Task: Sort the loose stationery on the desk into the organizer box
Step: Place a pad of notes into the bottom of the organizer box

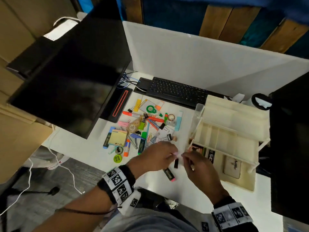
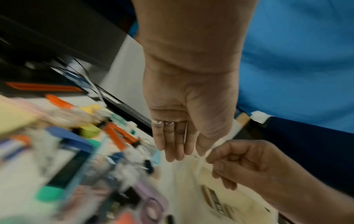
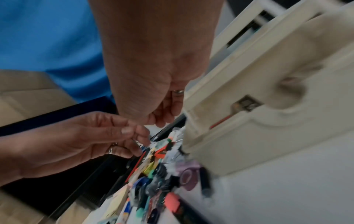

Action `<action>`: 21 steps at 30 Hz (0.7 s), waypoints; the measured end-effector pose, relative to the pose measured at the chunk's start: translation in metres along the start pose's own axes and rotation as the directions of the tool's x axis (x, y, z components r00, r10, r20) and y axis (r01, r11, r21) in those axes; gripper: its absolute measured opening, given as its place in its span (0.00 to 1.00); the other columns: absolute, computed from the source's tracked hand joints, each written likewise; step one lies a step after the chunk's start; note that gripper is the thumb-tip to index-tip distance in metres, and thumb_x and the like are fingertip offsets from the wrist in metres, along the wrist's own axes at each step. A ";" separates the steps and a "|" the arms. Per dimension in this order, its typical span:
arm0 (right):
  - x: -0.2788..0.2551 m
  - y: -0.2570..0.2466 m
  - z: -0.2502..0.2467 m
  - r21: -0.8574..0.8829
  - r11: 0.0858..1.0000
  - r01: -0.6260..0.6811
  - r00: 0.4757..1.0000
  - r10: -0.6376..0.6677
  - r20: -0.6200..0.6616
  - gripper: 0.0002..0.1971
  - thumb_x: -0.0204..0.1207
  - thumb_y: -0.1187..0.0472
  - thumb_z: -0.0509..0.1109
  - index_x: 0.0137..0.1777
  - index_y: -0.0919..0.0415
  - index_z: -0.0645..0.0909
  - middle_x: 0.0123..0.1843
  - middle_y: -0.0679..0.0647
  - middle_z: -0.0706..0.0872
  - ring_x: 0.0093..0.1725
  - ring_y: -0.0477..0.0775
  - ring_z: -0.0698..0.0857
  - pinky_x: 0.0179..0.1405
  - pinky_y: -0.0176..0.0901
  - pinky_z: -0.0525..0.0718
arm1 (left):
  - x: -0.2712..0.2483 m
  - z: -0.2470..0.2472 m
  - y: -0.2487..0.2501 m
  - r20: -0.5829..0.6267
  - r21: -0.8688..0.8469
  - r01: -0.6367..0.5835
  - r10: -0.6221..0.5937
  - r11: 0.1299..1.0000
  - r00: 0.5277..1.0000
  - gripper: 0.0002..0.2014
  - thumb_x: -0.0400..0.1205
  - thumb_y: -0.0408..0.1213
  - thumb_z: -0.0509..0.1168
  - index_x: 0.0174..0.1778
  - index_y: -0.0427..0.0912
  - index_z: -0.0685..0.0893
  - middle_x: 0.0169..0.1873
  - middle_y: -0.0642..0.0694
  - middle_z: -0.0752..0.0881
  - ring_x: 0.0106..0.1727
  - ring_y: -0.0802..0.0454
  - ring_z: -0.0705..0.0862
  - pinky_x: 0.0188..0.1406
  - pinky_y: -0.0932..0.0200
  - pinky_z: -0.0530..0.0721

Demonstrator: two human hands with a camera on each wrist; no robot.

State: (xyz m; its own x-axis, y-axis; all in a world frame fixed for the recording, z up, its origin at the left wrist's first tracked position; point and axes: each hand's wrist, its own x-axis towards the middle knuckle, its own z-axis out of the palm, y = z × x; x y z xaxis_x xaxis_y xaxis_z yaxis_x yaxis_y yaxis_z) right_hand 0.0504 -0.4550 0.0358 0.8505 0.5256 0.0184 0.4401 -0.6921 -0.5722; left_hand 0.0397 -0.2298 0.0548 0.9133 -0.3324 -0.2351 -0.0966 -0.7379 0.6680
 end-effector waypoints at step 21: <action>0.141 -0.118 0.138 0.043 0.994 -0.097 0.961 0.082 0.262 0.09 0.79 0.52 0.70 0.55 0.53 0.84 0.47 0.49 0.88 0.46 0.50 0.88 0.46 0.54 0.92 | -0.065 -0.051 -0.182 -0.257 0.152 0.703 -0.659 0.695 0.707 0.46 0.70 0.66 0.77 0.72 0.41 0.66 0.62 0.43 0.74 0.59 0.40 0.83 0.52 0.43 0.87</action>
State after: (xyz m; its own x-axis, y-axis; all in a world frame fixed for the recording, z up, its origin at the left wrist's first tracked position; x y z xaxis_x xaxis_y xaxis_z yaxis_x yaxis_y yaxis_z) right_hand 0.0783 -0.2309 -0.0068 0.7785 0.5781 -0.2445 0.3425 -0.7177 -0.6063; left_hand 0.0181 -0.0437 -0.0152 0.8110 0.4020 -0.4250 0.5148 -0.8355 0.1920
